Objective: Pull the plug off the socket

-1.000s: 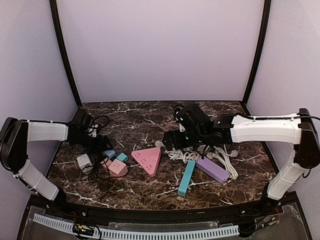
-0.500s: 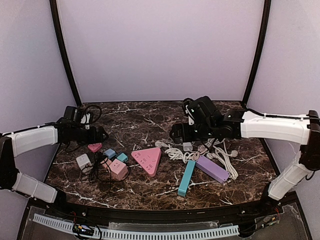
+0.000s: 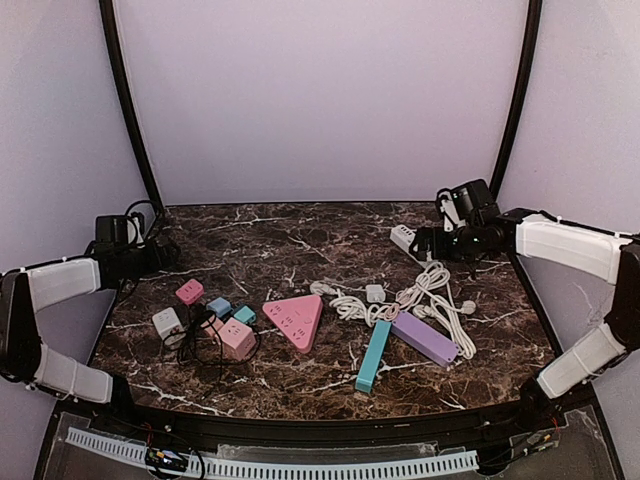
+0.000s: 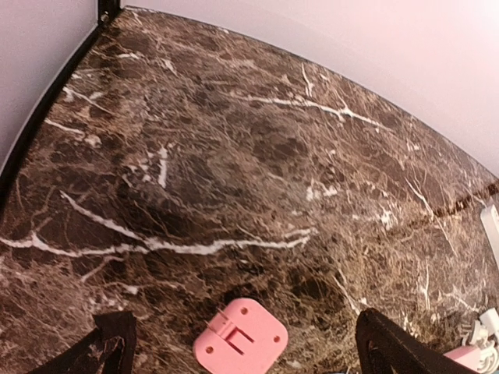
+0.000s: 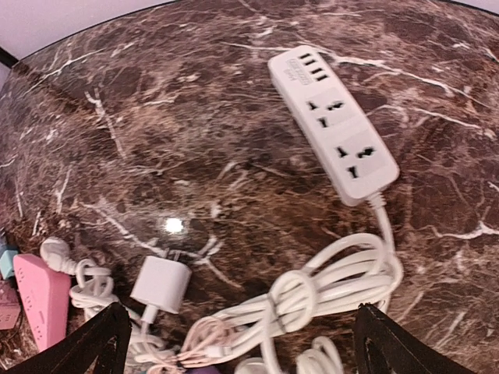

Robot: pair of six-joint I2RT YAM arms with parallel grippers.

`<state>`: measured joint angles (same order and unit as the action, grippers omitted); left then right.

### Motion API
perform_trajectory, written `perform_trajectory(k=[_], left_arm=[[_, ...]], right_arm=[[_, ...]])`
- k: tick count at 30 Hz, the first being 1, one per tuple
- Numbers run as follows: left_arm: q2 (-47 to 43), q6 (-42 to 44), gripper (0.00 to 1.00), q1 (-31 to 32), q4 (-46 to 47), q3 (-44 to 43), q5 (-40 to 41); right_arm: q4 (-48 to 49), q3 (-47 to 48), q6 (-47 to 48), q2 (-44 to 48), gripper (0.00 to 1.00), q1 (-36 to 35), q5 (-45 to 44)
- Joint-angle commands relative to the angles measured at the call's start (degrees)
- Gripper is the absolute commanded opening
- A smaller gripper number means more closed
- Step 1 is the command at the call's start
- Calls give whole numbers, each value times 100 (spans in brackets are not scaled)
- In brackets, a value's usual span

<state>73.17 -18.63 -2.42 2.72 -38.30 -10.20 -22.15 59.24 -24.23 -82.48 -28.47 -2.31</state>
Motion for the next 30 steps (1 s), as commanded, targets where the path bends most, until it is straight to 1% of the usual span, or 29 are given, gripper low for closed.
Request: perform_trajectory(k=[1,4,7,10,13,15,16,22,26,30], left_arm=[[-21,-116,99,-456,851,161,-223],[-134,-49,99,-711,996,186,-195],[-483,107,99,-794,1161,350,235],[-889,212,99,-813,1601,931,704],[-1336,386,99,-807,2305,1512,1201],[-1478,492,99,-805,2598,1957,1436],[-1514,545,99,-805,2626,2015,1532],[-1566,613,99,-790,2940,2437,1438],[-1698,736,99,-677,3154,2760,1630],[-1734,962,99,-363,3438,3054,1828]], right_arm=[[245,-246,689,251,99,1007,538],[343,-368,901,476,98,1635,683],[616,-616,1012,847,99,2179,850],[1100,-1049,1104,1378,99,2534,921],[1734,-1614,1181,1865,99,2634,707],[2155,-2035,1245,2137,99,2640,539],[2469,-2264,1298,2268,99,2644,481],[4046,-3707,1563,2993,99,2640,350],[4920,-4562,1658,3545,99,2640,14],[5154,-5123,1772,3852,99,2643,-374]])
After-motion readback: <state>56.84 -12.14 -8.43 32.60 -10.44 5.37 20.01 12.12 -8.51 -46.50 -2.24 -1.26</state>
